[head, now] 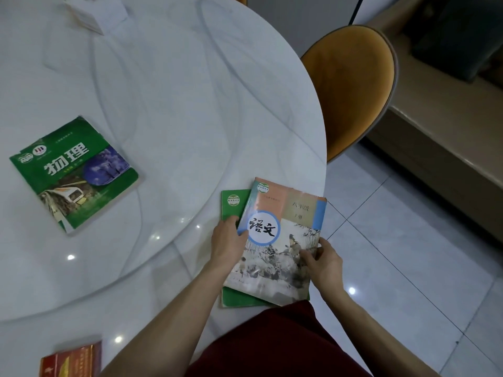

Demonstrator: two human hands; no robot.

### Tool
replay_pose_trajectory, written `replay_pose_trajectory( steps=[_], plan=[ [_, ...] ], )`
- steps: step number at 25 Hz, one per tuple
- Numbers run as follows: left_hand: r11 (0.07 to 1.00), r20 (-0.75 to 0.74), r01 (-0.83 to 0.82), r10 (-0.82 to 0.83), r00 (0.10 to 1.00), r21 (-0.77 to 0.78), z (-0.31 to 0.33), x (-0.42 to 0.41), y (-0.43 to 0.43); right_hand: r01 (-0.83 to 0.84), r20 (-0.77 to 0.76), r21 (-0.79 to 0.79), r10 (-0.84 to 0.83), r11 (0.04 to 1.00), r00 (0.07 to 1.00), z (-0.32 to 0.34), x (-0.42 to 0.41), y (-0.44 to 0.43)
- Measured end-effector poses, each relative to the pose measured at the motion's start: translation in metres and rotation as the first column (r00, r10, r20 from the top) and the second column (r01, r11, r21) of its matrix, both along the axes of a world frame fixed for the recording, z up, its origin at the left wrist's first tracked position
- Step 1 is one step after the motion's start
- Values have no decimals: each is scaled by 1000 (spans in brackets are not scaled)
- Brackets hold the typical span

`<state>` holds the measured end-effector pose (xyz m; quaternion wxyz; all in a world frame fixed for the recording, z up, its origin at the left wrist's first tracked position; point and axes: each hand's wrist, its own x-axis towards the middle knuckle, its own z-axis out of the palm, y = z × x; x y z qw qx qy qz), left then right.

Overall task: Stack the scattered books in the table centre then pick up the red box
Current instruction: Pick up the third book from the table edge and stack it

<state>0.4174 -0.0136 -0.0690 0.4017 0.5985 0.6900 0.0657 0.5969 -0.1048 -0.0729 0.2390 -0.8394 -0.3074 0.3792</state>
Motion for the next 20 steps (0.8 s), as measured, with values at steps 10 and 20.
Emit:
replay_pose_trajectory(
  steps=[10,20],
  plan=[
    [980,328,-194,201,923,-53,27,-23,3,-46,-72,97,53,994,996,46,-5,25],
    [862,494,-506,428,757,29,77,-104,30,-299,-64,302,332,905,941,91,-57,112]
  ],
)
